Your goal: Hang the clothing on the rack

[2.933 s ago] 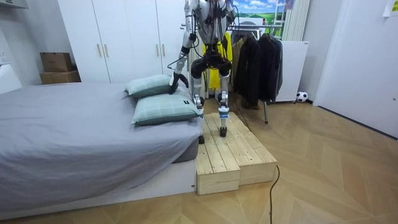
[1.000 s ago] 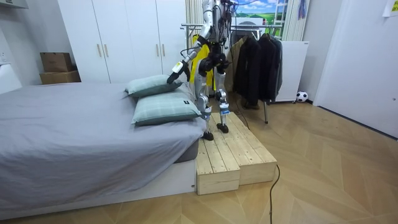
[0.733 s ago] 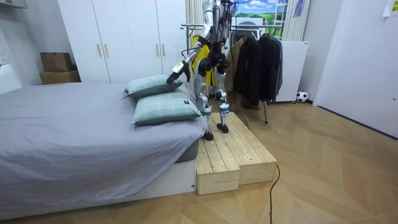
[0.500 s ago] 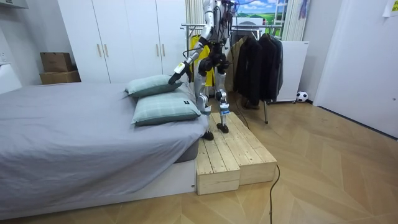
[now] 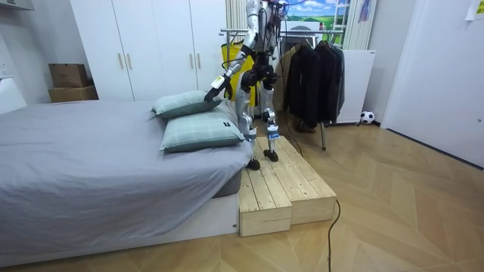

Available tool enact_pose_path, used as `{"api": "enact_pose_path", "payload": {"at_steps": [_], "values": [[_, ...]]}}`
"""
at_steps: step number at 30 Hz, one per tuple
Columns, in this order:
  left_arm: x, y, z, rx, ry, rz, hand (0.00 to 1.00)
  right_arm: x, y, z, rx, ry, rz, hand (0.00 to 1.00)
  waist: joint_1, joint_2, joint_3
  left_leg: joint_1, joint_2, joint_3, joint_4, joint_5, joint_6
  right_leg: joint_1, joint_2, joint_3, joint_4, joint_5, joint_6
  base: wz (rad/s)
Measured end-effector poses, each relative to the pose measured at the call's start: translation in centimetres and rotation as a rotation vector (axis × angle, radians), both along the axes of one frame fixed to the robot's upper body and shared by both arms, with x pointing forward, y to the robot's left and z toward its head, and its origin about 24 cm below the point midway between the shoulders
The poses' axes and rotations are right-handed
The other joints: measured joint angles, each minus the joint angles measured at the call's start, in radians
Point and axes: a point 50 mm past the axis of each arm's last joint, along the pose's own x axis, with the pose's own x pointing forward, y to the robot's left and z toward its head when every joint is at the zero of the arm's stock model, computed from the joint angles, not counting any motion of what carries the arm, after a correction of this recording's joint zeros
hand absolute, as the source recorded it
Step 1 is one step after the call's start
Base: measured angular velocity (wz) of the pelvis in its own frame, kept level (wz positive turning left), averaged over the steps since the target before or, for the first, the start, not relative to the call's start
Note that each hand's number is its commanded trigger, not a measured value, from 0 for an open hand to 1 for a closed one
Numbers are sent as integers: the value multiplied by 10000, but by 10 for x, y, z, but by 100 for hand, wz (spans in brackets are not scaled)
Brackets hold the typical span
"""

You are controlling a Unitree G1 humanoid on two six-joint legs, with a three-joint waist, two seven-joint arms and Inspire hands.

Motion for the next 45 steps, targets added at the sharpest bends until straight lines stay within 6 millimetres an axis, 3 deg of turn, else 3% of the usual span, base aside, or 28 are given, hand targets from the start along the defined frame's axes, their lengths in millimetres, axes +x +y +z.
{"api": "enact_pose_path", "payload": {"at_steps": [8,12,13,14,15,16,17,19,20,21,22,26,29,35,45], "values": [[6,-1,-1,77,36,-319,0,0,-1,0,-128,-124,-453,0,-21,-79,39,373,-69,28,-709,31,-55,333,126,8,-476,60,85,5],[8,-2,-1,61,-4,-340,0,0,-2,1,-184,-223,-541,0,-2,-49,7,585,-78,46,-1053,77,-118,329,134,31,-461,87,116,-2],[7,-2,-1,29,23,-329,0,-1,-2,0,-218,-225,-634,0,11,8,7,879,-17,-81,-1412,193,-158,105,97,16,38,86,117,-13],[9,-4,-2,-26,-19,-328,0,-2,-2,-3,-186,-174,-703,0,23,169,45,1135,262,-533,-1723,357,-140,-427,46,168,988,-100,273,-26],[9,-4,-2,-5,-38,-313,0,-1,0,-4,-154,-213,-671,0,100,278,78,1175,406,-976,-1755,357,-143,-731,167,424,918,-198,235,-79],[6,0,-1,73,-38,-94,0,8,10,-2,1,-565,-427,0,332,201,41,1055,671,-1416,-1719,238,-263,-1640,343,795,478,106,-172,-70],[-1,3,-2,63,212,227,0,10,16,-6,155,-676,-354,0,171,150,-47,635,826,-1394,-1373,14,-464,-1638,460,250,589,433,-195,-45],[-5,-1,-6,-201,535,289,0,5,13,-13,190,-386,-707,0,-168,66,-17,572,717,-1200,-1052,-71,-329,-1133,457,13,283,442,-209,35],[-9,-4,-8,-308,721,380,0,3,11,-15,158,-295,-951,0,-187,-24,8,660,476,-979,-1014,-69,-319,-754,445,181,59,444,-206,28],[-10,-5,-8,-315,733,409,0,3,11,-14,130,-315,-1011,0,-226,-9,-3,630,382,-843,-1015,-63,-315,-630,445,260,-48,445,-203,8],[-10,-5,-8,-296,742,452,0,3,10,-14,157,-397,-1100,0,-238,39,-80,576,270,-563,-947,-66,-299,-528,447,259,-99,448,-198,5],[-9,-7,-8,-269,658,466,0,2,8,-11,462,-686,-1314,0,-47,181,-136,737,240,-401,-1277,-45,-289,-576,526,545,-235,487,-130,-5],[1,-7,-8,-262,411,415,0,2,7,-12,503,-674,-1370,0,-61,146,-80,686,196,-393,-1385,-44,-289,-575,540,518,-452,574,16,5],[4,-8,-8,-252,175,548,0,-4,5,-19,767,-303,-1454,0,-75,104,-48,701,73,-397,-1589,-26,-257,-673,454,557,-522,681,155,1],[4,-8,-9,-381,73,906,0,-6,1,-18,909,-298,-1890,0,-103,33,-47,719,30,-271,-1616,-7,-212,-799,403,717,-499,777,177,-6]]}}
